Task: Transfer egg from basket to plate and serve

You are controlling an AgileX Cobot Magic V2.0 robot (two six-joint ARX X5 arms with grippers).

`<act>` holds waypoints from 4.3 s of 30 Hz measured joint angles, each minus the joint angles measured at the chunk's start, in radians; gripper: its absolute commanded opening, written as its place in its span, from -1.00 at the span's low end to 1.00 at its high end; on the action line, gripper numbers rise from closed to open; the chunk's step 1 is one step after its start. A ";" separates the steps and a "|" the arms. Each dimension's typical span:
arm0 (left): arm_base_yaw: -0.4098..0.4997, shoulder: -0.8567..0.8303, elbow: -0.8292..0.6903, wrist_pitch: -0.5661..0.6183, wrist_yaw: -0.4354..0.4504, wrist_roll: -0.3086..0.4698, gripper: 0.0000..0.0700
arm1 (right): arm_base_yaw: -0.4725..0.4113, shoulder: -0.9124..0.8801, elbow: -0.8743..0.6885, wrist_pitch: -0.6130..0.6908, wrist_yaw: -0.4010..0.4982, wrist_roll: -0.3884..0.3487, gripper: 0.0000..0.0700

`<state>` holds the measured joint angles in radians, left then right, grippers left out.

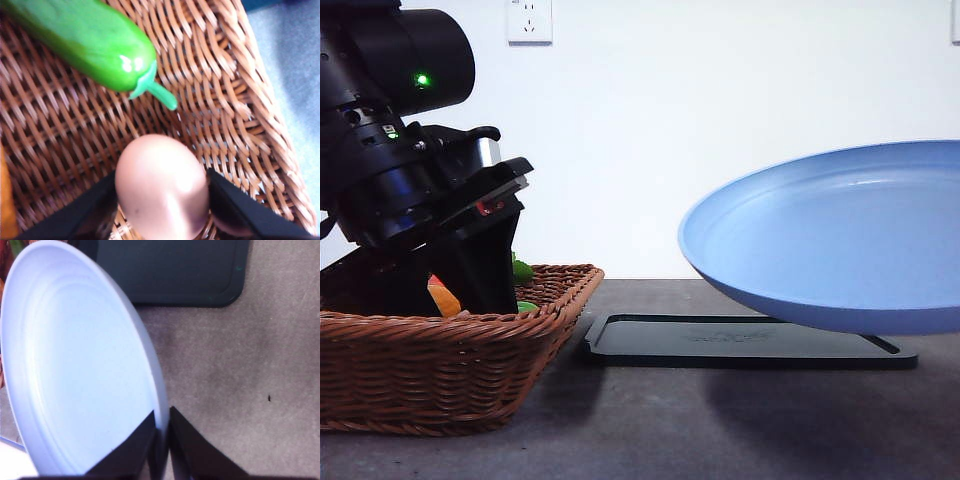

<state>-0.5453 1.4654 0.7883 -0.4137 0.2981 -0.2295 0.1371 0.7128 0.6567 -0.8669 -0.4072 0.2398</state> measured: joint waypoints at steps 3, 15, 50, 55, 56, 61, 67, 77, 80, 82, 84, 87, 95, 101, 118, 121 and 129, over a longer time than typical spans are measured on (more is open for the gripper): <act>0.000 0.000 0.000 0.000 0.000 0.002 -0.41 | 0.000 0.000 0.000 0.000 0.000 0.000 -1.00; 0.000 0.000 0.211 -0.236 0.039 0.003 -0.53 | 0.000 0.022 0.000 0.003 -0.002 0.000 -1.00; -0.472 0.140 0.406 -0.086 -0.251 0.216 0.00 | 0.000 0.288 -0.001 0.128 -0.248 -0.004 -1.00; -0.472 0.140 0.406 -0.091 -0.251 0.212 0.08 | 0.000 0.298 -0.001 0.129 -0.260 0.002 -1.00; -0.472 0.137 0.406 -0.096 -0.251 0.212 0.08 | 0.000 0.306 -0.001 0.129 -0.262 0.003 -1.00; -0.468 0.065 0.406 -0.106 -0.251 0.210 0.07 | 0.000 0.366 -0.001 0.161 -0.263 0.004 -1.00; -0.439 -0.107 0.406 -0.102 -0.251 0.208 0.07 | -0.021 0.465 0.000 0.257 -0.274 0.012 -1.00; -0.395 -0.438 0.406 -0.124 -0.392 0.201 0.07 | -0.106 0.741 0.167 0.335 -0.272 0.021 -1.00; -0.394 -0.527 0.406 -0.136 -0.460 0.202 0.07 | -0.116 0.829 0.254 0.356 -0.263 0.025 -1.00; -0.394 -0.576 0.406 -0.148 -0.506 0.202 0.07 | -0.117 0.890 0.314 0.356 -0.260 0.028 -1.00; -0.394 -0.615 0.406 -0.162 -0.541 0.202 0.07 | -0.117 0.949 0.370 0.354 -0.261 0.031 -1.00; -0.393 -0.659 0.406 -0.186 -0.564 0.203 0.07 | -0.116 1.039 0.448 0.351 -0.268 0.045 -1.00; -0.393 -0.712 0.406 -0.246 -0.566 0.204 0.07 | -0.116 1.188 0.541 0.340 -0.270 0.057 -1.00; -0.393 -0.713 0.406 -0.268 -0.566 0.204 0.07 | -0.116 1.205 0.546 0.341 -0.270 0.058 -0.41; -0.393 -0.687 0.406 -0.248 -0.566 0.207 0.05 | -0.184 1.122 0.554 0.263 -0.240 0.047 -0.43; -0.393 -0.659 0.406 -0.248 -0.566 0.211 -0.09 | -0.216 1.049 0.554 0.223 -0.195 0.023 -0.67; -0.347 -0.533 0.406 -0.267 -0.611 0.221 -1.00 | -0.213 0.820 0.549 0.060 -0.054 -0.070 -1.00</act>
<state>-0.8927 0.9329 1.1938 -0.6807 -0.3125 -0.0089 -0.0761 1.5323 1.2055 -0.8067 -0.4614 0.1698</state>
